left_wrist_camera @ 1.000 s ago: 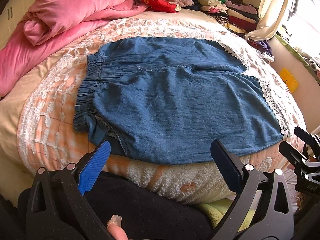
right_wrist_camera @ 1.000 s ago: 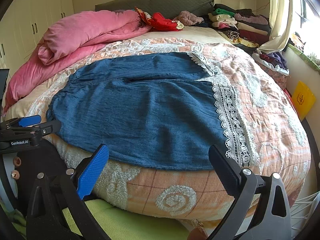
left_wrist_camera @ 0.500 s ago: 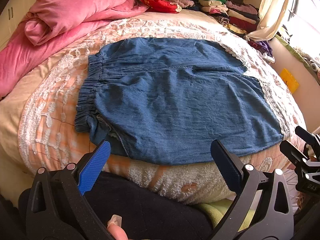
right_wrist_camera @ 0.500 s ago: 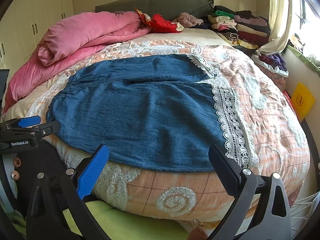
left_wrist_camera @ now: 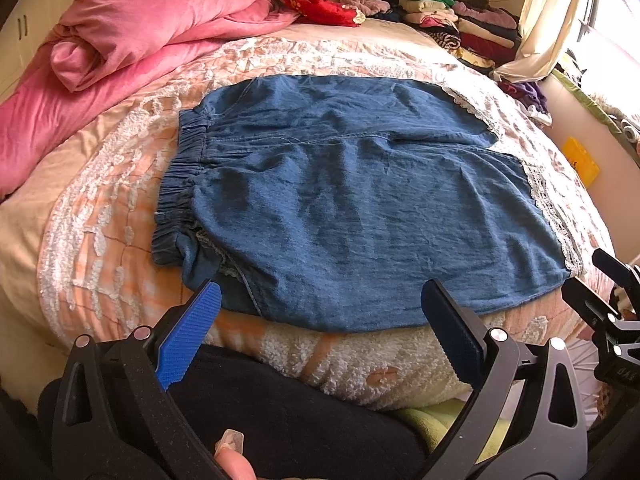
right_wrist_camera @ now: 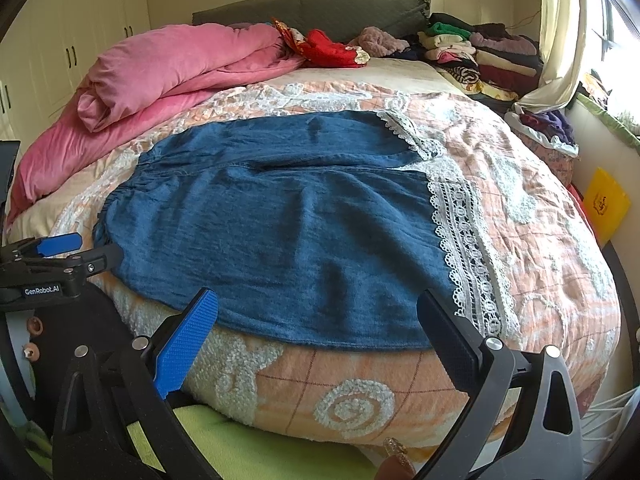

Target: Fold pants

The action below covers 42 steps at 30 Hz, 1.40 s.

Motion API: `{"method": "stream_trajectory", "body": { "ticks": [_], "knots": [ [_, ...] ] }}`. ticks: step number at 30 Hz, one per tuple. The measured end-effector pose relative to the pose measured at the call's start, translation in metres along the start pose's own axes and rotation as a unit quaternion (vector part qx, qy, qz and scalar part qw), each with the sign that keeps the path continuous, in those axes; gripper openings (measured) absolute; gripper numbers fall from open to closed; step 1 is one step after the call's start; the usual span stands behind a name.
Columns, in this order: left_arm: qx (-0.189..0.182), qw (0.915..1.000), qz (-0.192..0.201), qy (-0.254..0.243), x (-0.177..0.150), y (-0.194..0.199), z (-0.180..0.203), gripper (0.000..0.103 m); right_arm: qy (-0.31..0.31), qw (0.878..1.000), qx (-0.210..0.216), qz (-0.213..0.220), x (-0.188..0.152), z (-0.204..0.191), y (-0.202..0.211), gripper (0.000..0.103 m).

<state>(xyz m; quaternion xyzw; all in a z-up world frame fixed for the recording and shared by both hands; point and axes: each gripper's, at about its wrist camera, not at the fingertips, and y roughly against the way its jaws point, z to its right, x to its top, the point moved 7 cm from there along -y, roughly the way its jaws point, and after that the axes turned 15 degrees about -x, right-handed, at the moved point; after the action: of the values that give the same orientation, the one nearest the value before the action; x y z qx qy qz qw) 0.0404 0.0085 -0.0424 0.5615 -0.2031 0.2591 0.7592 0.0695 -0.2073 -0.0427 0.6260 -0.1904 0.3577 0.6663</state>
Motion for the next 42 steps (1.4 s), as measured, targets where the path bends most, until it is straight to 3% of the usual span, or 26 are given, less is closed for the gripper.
{"method": "stream_trajectory", "body": {
  "ticks": [11,27,42],
  "knots": [
    [0.018,0.9997,0.004,0.016,0.015,-0.006,-0.024,0.094,0.018,1.000,0.000,0.006,0.031,-0.007,-0.018,0.099],
    [0.069,0.9953,0.024,0.063,0.075,-0.012,-0.097,0.094,0.059,0.997,0.048,0.016,0.095,-0.051,-0.055,0.099],
    [0.080,0.9948,0.006,0.062,0.120,-0.045,-0.141,0.094,0.125,0.989,0.082,-0.002,0.162,-0.104,-0.127,0.099]
  ]
}}
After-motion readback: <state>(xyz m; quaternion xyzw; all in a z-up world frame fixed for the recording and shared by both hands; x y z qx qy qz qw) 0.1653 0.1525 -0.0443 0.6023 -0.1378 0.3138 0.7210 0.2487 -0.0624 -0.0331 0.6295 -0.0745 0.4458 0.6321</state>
